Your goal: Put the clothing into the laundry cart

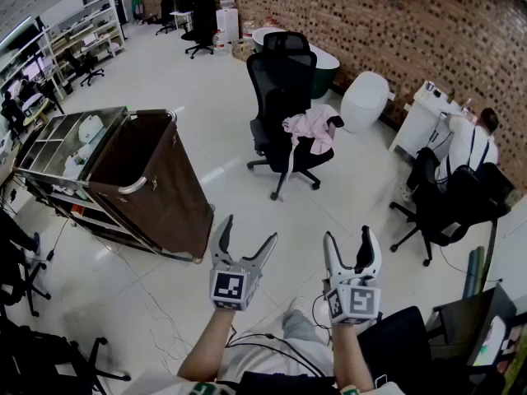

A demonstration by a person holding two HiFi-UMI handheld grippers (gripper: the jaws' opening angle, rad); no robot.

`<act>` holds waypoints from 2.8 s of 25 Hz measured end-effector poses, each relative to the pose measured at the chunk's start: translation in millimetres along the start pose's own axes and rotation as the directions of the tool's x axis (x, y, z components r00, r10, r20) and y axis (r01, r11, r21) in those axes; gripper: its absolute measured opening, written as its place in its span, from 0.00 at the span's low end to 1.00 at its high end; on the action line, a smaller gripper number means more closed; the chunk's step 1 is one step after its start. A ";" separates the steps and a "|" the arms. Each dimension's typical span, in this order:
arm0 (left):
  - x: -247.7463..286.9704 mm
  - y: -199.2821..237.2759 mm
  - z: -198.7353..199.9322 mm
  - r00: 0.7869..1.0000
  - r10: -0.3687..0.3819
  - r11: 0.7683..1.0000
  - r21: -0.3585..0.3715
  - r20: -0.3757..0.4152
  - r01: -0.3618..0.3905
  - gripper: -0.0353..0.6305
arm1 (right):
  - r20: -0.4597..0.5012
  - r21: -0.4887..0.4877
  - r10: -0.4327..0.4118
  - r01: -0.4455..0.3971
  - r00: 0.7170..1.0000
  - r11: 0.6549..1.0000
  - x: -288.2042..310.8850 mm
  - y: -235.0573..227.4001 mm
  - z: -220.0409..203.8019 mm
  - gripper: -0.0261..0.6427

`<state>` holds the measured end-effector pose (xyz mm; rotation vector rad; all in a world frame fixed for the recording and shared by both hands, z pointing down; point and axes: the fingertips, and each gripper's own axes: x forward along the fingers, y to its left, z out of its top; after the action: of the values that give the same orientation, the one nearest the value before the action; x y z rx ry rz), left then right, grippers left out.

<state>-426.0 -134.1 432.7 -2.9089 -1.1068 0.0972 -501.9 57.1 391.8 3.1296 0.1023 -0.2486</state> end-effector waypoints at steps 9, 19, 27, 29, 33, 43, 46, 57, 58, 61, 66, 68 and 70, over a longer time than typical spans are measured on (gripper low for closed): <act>118.0 -30.1 14.4 0.996 0.076 0.996 0.035 0.038 -0.078 0.70 | 0.001 -0.013 0.055 -0.055 0.998 0.998 72.8 -114.9 2.0 0.62; 195.6 -64.4 14.3 0.998 0.054 0.998 0.037 -0.012 -0.054 0.70 | -0.035 0.057 0.063 -0.061 0.997 0.997 98.3 -187.4 -27.9 0.62; 261.8 -81.1 -8.3 1.000 -0.028 0.994 0.107 -0.014 0.030 0.70 | -0.084 0.073 0.034 -0.028 0.996 0.997 141.4 -218.2 -64.7 0.62; 280.2 -72.5 -14.7 0.999 -0.032 0.995 0.099 -0.020 0.034 0.70 | -0.091 0.066 0.039 -0.033 0.995 0.997 165.5 -221.3 -71.6 0.62; 320.5 -36.3 -24.0 1.000 -0.018 0.997 0.076 -0.019 0.019 0.70 | -0.097 0.046 0.063 -0.059 0.993 0.997 223.5 -217.2 -79.1 0.62; 436.3 48.7 -32.2 1.000 -0.016 0.999 -0.030 -0.010 0.016 0.70 | 0.009 -0.058 0.084 -0.083 0.996 0.995 391.9 -206.0 -69.0 0.62; 464.5 73.2 -40.1 0.999 -0.040 0.999 -0.021 -0.009 0.040 0.70 | -0.014 -0.045 0.079 -0.079 0.997 0.996 431.0 -201.0 -83.9 0.62; 545.0 137.2 -67.4 0.999 -0.033 0.999 -0.029 -0.024 0.033 0.70 | -0.108 -0.058 0.168 -0.175 0.980 0.983 528.7 -191.1 -139.5 0.62; 554.8 143.8 -69.6 0.999 -0.024 0.999 -0.030 -0.022 0.023 0.70 | -0.113 -0.052 0.176 -0.182 0.978 0.982 542.2 -192.9 -145.2 0.62; 589.1 162.7 -85.7 0.999 -0.012 1.000 0.004 -0.033 0.012 0.70 | -0.124 -0.019 0.196 -0.200 0.973 0.980 585.0 -203.0 -167.0 0.62; 669.8 184.8 -94.5 0.997 0.038 0.999 -0.019 -0.060 -0.039 0.70 | -0.126 0.038 0.238 -0.235 0.963 0.971 671.5 -239.5 -193.0 0.62; 706.7 190.4 -91.3 0.997 0.044 0.998 -0.033 -0.060 -0.046 0.70 | -0.128 0.062 0.256 -0.250 0.958 0.966 707.9 -256.5 -200.6 0.62; 739.5 196.8 -96.8 0.997 0.038 0.999 -0.002 -0.067 -0.039 0.70 | -0.135 0.078 0.279 -0.270 0.951 0.960 739.5 -270.9 -210.8 0.62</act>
<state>262.3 210.2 484.0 -2.9138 -1.0425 -0.0015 242.4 376.6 484.6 3.1636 -0.3457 -0.0217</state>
